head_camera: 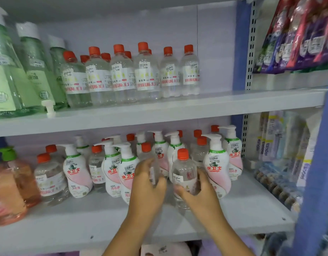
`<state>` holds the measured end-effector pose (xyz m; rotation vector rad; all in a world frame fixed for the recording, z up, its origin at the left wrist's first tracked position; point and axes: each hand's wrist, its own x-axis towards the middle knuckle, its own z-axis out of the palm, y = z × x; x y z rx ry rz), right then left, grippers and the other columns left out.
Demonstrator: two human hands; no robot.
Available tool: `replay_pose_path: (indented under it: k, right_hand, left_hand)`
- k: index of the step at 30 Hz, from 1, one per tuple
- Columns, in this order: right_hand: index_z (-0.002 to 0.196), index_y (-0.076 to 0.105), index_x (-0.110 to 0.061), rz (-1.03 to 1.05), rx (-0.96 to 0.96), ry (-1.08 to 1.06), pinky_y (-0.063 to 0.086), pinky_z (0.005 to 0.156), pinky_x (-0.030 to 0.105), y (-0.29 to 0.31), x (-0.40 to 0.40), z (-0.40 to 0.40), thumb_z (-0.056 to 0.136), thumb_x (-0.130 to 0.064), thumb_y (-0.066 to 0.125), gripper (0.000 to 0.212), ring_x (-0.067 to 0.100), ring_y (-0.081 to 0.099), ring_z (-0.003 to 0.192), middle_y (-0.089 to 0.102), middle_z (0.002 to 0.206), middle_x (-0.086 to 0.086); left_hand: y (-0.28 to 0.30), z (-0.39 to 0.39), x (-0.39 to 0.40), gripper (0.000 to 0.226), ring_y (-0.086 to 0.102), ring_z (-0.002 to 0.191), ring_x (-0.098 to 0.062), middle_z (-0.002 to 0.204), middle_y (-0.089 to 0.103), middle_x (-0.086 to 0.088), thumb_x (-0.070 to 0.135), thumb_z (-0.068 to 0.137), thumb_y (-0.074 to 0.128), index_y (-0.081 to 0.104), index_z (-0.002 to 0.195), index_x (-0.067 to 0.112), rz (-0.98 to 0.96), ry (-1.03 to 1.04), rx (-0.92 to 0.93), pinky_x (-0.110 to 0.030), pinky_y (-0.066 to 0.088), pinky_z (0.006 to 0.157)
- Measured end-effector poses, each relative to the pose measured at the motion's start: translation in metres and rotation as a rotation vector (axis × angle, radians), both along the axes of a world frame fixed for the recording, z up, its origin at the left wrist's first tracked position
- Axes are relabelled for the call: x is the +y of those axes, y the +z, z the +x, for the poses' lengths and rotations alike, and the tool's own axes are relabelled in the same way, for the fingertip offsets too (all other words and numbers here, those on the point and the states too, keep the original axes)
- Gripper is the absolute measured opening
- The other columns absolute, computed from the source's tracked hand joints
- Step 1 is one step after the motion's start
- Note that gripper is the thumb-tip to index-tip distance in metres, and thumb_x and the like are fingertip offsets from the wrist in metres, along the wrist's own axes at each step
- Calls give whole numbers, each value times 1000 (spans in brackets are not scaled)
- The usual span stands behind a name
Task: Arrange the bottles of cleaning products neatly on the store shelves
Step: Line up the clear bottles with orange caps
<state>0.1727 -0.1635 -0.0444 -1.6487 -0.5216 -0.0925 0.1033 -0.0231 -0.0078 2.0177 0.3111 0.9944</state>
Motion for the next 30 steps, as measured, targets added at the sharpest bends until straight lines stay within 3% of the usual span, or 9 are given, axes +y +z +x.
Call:
replay_pose_path:
  k: [3,6,9,11,14,20,22,26,30]
  right_hand:
    - [120,59,-39,3,11,-17,51,81,11,-1,-3,-3,76,-25,88,55,-8,67,99,73,109,-23]
    - [123,57,-44,29,8,-23,49,87,11,-3,-8,-10,79,-24,86,57,-10,64,107,69,115,-30]
    - [122,55,-50,27,7,-40,49,89,11,-3,-9,-14,79,-25,85,58,-11,63,109,66,116,-35]
    - [120,56,-50,31,11,-43,50,89,12,-2,-9,-14,79,-22,85,58,-11,63,109,67,116,-34]
    - [121,57,-46,32,2,-52,51,92,14,-1,-9,-15,78,-22,87,58,-11,64,108,68,115,-33]
    - [128,58,-40,61,-5,-111,54,90,17,-5,-10,-17,77,-24,88,61,-7,66,106,70,115,-27]
    - [129,58,-39,72,-16,-132,54,90,16,-6,-11,-17,79,-22,86,60,-7,66,106,70,114,-27]
    - [127,60,-35,86,-10,-120,54,90,24,-6,-15,-17,81,-18,83,54,-4,68,105,72,114,-23]
    - [134,58,-33,82,-5,-74,53,89,13,-4,-17,-18,83,-16,81,58,-7,66,108,70,117,-25]
  left_hand:
    - [22,17,8,71,44,135,-24,150,41,-10,19,89,72,38,151,13,139,120,28,-12,33,98]
    - [40,38,12,92,11,155,-31,167,8,-15,34,93,65,7,161,13,206,169,240,-32,29,117]
    - [58,50,16,92,23,152,-36,167,13,-16,39,97,58,-1,161,10,228,246,470,-47,40,111]
    - [60,53,16,84,36,144,-37,161,26,-18,35,99,57,7,161,10,327,302,510,-46,46,104]
    - [53,50,18,67,45,134,-37,149,44,-17,29,98,56,26,157,15,378,280,356,-47,49,100]
    - [37,28,18,57,59,104,-16,119,61,2,16,93,69,51,147,19,147,41,-22,-29,46,89]
    - [35,16,14,49,62,98,-16,105,62,8,13,89,74,59,136,17,136,9,-90,-26,46,84]
    - [39,0,13,56,63,90,1,102,69,19,22,88,76,56,139,31,35,-43,-24,-18,51,81]
    - [28,-17,19,62,61,100,6,111,66,22,34,84,79,53,140,35,-22,-95,-16,-19,50,88]
